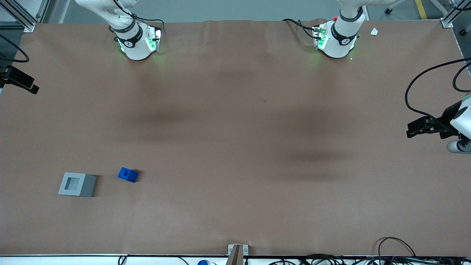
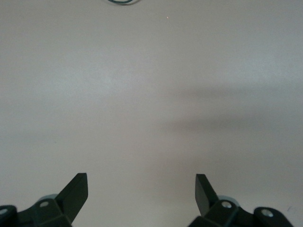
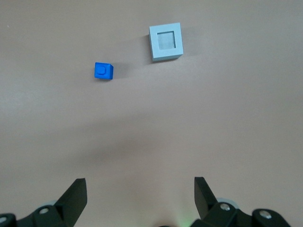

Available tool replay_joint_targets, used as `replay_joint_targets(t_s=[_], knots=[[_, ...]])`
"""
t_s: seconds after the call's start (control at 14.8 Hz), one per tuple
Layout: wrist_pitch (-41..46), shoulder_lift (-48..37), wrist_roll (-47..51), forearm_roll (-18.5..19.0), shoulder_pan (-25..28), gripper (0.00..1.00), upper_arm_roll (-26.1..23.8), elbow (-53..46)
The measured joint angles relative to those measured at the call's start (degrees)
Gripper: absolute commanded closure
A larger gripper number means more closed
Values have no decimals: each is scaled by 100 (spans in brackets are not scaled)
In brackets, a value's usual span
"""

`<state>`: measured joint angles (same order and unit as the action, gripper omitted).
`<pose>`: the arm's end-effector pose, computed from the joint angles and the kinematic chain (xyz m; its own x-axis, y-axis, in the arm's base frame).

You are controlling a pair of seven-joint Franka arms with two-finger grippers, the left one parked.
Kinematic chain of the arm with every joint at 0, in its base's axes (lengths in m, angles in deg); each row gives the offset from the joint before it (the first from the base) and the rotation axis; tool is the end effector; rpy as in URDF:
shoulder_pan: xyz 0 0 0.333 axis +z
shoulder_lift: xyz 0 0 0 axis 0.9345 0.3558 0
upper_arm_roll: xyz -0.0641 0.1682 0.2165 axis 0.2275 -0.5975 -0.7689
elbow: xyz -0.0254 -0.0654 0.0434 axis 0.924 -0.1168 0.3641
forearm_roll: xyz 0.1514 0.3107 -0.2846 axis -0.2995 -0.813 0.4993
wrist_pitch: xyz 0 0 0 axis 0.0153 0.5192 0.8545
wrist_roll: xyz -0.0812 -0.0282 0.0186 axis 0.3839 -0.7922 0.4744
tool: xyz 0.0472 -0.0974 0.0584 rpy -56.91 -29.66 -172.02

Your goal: Insert blue part into gray base with right arm

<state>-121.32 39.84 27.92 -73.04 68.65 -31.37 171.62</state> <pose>0.5925 -0.0437 0.6188 0.9785 -0.2029 -0.0366 -0.2017 -0.9789 0.0333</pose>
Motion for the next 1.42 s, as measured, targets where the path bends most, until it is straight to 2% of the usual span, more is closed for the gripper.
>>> replay_joint_targets(t_s=[0.61,0.74,1.15,1.42], knots=[[-119,227,1,-34,2,0,-31,49],[-314,490,1,-181,-1,0,-29,99],[-1707,1620,3,-380,2,0,-38,217],[-2974,2227,94,-390,276,0,-73,696]])
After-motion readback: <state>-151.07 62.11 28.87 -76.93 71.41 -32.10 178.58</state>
